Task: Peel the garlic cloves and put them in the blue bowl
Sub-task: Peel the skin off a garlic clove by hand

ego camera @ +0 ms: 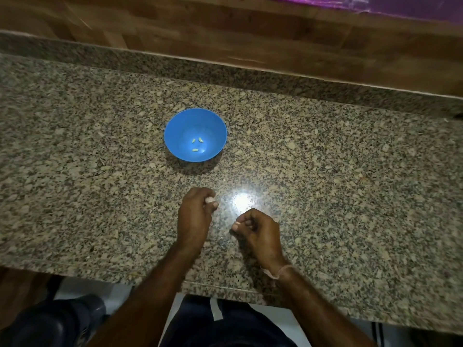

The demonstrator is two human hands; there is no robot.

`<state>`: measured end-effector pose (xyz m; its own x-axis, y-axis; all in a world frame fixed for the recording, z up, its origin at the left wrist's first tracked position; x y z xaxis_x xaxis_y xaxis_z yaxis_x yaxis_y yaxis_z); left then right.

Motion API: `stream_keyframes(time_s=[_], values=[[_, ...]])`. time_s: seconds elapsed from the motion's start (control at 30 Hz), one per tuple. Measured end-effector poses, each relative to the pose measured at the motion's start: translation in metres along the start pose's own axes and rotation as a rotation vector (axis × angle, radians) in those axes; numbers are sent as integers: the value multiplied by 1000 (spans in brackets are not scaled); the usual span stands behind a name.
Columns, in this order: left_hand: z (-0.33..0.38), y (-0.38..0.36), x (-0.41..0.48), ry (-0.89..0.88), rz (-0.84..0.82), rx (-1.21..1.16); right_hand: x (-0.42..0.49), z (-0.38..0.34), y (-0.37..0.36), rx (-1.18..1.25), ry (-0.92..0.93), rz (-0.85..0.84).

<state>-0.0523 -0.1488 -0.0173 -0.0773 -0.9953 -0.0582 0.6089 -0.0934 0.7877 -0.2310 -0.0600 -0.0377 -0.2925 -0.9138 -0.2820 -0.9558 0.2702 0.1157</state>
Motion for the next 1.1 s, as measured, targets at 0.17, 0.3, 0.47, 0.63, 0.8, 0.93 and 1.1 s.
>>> stream_keyframes(time_s=[0.17,0.3,0.47,0.63,0.8,0.93,1.1], values=[[-11,2,-30,-13,53,163,-1,12,-12,-84,4,2],[-23,-8,-64,-49,-7,274,-4,5,-24,-410,179,13],[-30,-15,-68,-141,-73,333,-10,1,-37,-653,299,-14],[-33,-14,-63,-198,-99,342,-17,-6,-43,-736,356,43],[-30,-12,-65,-248,-68,366,-24,-13,-46,-674,359,134],[-28,-11,-65,-268,-63,383,-23,-6,-44,-646,240,250],[-28,-9,-63,-284,-78,370,-20,-2,-40,-592,166,289]])
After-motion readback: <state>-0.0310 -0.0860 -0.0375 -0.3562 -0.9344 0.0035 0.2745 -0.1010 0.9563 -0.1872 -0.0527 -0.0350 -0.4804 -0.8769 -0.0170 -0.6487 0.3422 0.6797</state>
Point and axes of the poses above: each hand's wrist, its own x-axis towards the middle knuckle, its own y-axis out of the back of the hand, z = x × y, the point moved 9 cm from there along x, towards the middle knuckle, and after that the axes turned 11 degrees about x, right-handed, at the moved point
